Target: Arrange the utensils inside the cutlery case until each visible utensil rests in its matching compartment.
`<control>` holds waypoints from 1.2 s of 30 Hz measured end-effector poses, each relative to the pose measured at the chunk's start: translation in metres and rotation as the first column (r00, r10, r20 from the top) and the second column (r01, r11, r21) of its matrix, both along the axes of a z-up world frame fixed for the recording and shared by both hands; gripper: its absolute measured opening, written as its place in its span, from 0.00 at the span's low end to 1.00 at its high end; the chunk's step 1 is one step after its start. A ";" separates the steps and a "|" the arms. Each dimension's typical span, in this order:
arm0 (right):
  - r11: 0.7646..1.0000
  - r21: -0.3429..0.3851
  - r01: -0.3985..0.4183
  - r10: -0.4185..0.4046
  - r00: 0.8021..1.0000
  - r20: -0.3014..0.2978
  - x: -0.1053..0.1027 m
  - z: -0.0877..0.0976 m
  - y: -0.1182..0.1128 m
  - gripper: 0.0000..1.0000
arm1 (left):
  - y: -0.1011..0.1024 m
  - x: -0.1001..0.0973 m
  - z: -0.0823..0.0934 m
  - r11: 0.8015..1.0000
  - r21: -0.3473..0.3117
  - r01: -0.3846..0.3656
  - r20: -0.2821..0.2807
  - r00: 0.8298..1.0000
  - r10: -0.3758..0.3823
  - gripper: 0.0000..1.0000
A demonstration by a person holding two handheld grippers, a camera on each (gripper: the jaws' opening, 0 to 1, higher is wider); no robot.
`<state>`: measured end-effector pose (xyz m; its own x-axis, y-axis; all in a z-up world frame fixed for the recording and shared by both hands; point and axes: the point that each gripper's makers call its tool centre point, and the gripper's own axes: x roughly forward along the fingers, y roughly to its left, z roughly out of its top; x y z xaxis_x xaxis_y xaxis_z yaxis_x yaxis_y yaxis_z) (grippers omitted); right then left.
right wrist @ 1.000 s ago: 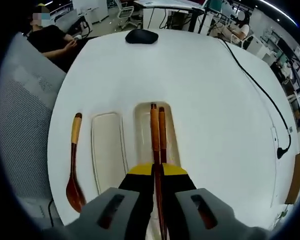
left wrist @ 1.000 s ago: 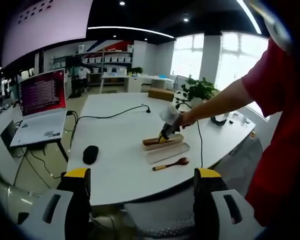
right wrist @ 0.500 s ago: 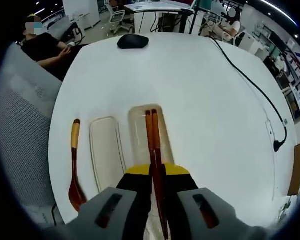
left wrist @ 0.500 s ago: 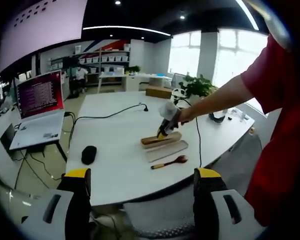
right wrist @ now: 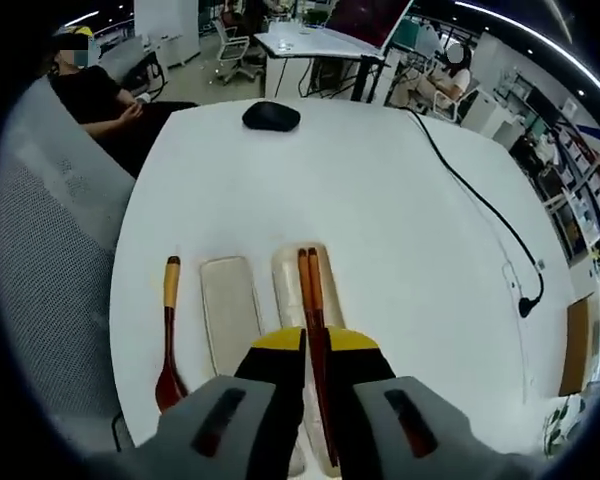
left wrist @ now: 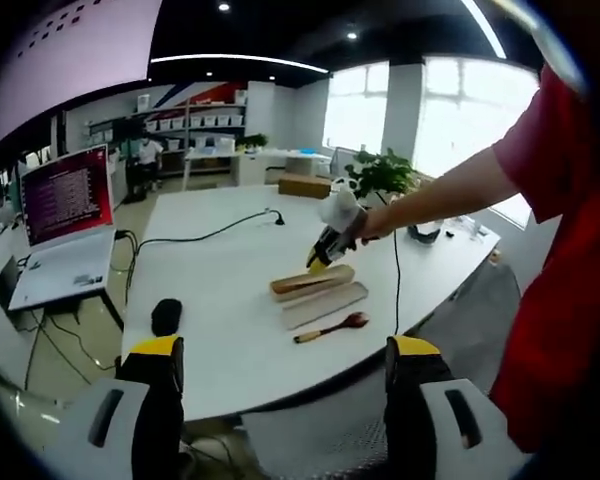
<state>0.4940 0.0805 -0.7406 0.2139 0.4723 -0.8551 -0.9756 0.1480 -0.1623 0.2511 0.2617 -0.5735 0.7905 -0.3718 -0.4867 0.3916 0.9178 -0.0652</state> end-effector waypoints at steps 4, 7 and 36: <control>1.000 0.004 0.005 -0.005 1.000 0.003 0.003 0.006 -0.006 0.05 | -0.002 0.003 0.004 1.000 -0.013 0.008 0.018 1.000 -0.007 0.84; 1.000 0.009 0.006 -0.006 1.000 0.014 0.005 0.011 -0.008 0.05 | -0.005 0.005 0.003 0.999 0.012 0.030 0.020 0.999 -0.030 0.83; 0.999 -0.033 0.025 -0.025 1.000 -0.008 -0.034 0.018 -0.030 0.07 | -0.010 0.016 -0.006 0.996 -0.024 0.085 0.023 0.996 -0.084 0.82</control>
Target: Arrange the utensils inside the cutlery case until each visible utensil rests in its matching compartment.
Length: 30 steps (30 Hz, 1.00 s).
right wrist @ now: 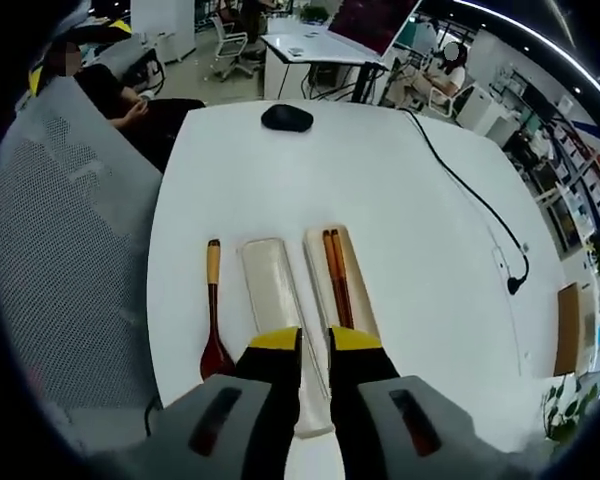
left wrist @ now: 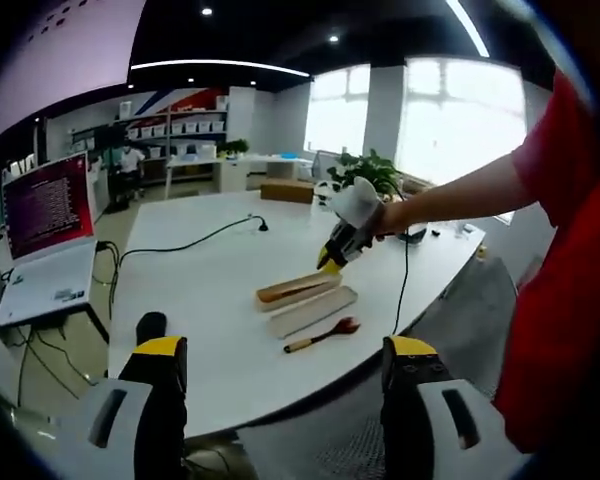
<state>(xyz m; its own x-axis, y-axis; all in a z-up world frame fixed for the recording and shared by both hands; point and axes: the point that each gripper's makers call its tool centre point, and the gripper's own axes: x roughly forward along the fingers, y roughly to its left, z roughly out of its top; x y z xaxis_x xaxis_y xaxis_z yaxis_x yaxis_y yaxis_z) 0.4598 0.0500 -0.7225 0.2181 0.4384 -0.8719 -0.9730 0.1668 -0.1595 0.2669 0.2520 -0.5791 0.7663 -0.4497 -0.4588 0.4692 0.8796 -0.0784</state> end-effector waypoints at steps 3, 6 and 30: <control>1.000 -0.004 -0.001 0.001 1.000 -0.012 -0.008 -0.005 0.001 0.07 | -0.001 0.001 0.000 1.000 0.002 0.012 0.000 1.000 -0.012 0.82; 1.000 -0.006 -0.009 0.009 1.000 -0.024 -0.017 -0.010 0.002 0.07 | 0.000 0.001 -0.001 1.000 0.002 0.012 0.001 1.000 -0.012 0.82; 0.997 -0.043 -0.058 0.053 0.993 -0.107 -0.059 -0.049 0.008 0.08 | 0.004 -0.001 -0.006 1.000 -0.026 -0.002 -0.023 1.000 0.001 0.81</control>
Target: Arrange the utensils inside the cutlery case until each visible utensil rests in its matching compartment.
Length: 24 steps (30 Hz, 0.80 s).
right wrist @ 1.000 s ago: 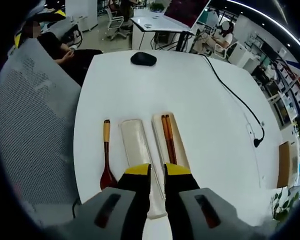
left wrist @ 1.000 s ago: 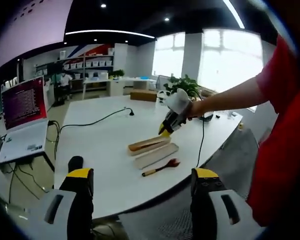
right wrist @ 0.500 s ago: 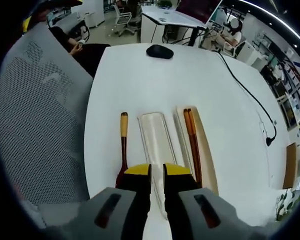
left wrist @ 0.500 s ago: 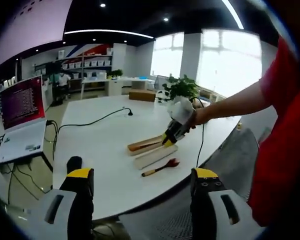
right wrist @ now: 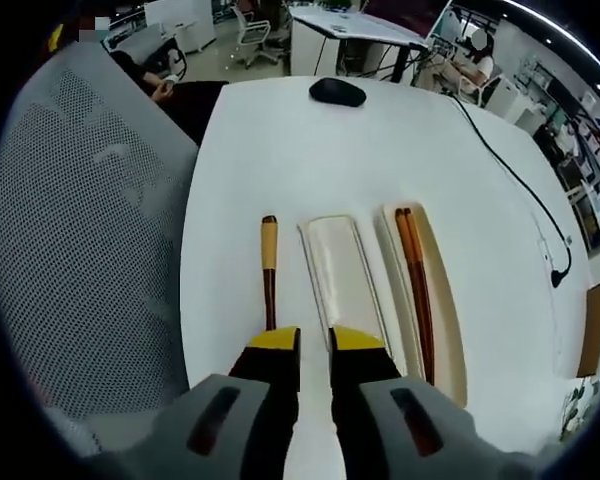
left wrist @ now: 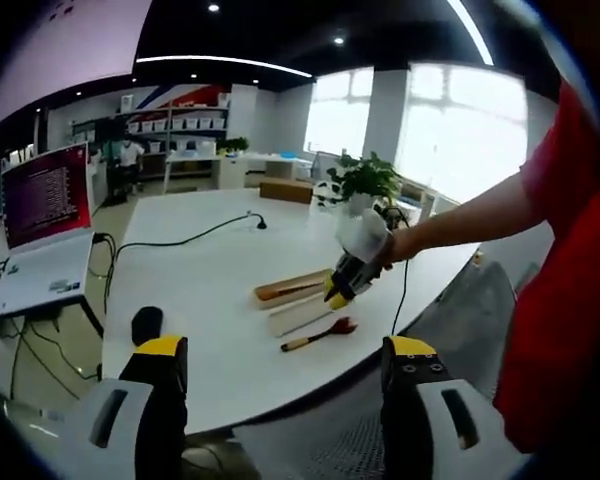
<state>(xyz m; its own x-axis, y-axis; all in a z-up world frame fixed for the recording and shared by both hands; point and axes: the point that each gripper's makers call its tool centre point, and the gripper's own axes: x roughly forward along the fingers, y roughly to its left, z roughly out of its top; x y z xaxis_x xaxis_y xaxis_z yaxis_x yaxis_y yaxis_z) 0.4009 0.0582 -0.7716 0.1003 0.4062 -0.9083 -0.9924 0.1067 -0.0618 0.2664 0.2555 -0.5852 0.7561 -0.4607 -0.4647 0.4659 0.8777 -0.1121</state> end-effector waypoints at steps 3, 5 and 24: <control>1.000 -0.005 -0.002 0.002 1.000 -0.018 -0.010 -0.007 0.005 0.08 | 0.000 -0.001 0.000 1.000 -0.002 -0.002 -0.002 1.000 0.002 0.81; 1.000 0.005 -0.009 0.009 1.000 -0.023 -0.016 -0.009 0.010 0.08 | 0.000 -0.002 0.000 1.000 0.000 -0.001 -0.001 1.000 0.001 0.81; 0.998 -0.056 -0.013 0.011 0.999 -0.044 -0.030 -0.038 0.012 0.09 | 0.002 -0.002 0.002 1.000 0.000 -0.006 0.001 1.000 0.006 0.81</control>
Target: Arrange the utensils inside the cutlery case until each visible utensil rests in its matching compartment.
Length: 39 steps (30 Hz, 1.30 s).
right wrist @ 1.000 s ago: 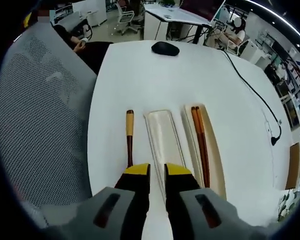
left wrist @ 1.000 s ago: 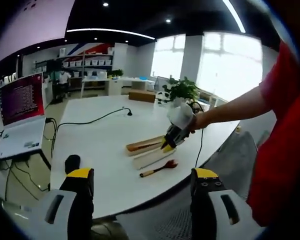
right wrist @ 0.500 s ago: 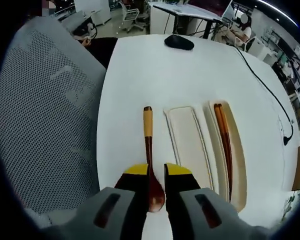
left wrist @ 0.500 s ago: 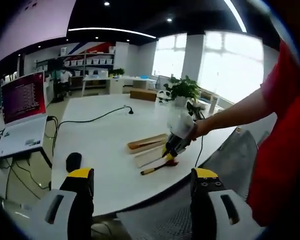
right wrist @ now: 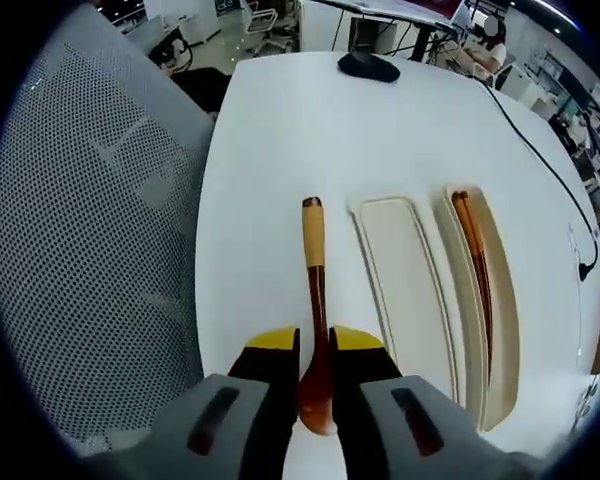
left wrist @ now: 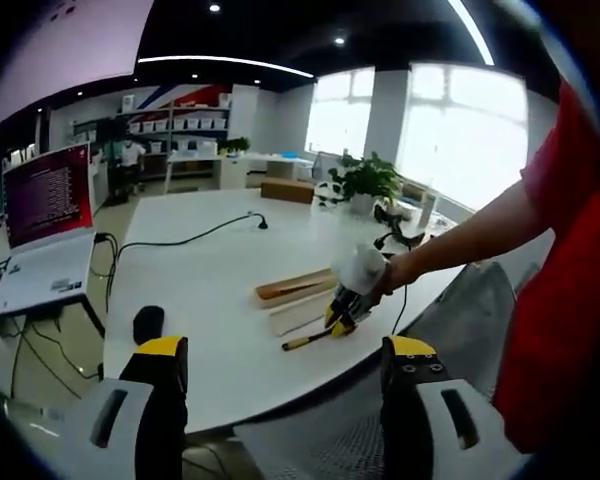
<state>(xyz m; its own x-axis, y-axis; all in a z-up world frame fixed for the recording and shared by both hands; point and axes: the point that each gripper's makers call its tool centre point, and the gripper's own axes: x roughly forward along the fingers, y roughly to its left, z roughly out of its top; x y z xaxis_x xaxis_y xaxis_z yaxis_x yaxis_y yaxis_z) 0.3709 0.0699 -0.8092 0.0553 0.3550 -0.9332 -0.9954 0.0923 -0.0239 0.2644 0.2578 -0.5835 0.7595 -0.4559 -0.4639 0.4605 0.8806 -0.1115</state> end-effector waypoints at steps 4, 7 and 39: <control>1.000 -0.022 -0.009 0.009 1.000 0.000 0.000 -0.006 -0.002 0.11 | 0.001 -0.002 -0.001 1.000 0.010 0.000 -0.003 1.000 0.000 0.81; 1.000 -0.026 -0.008 0.008 1.000 -0.008 -0.001 -0.008 0.000 0.10 | 0.003 -0.002 -0.001 1.000 0.010 -0.006 -0.005 1.000 0.006 0.81; 0.994 -0.107 -0.028 0.023 0.999 -0.048 0.003 0.006 0.003 0.01 | 0.012 -0.006 0.001 0.998 -0.006 -0.058 0.001 0.998 0.058 0.81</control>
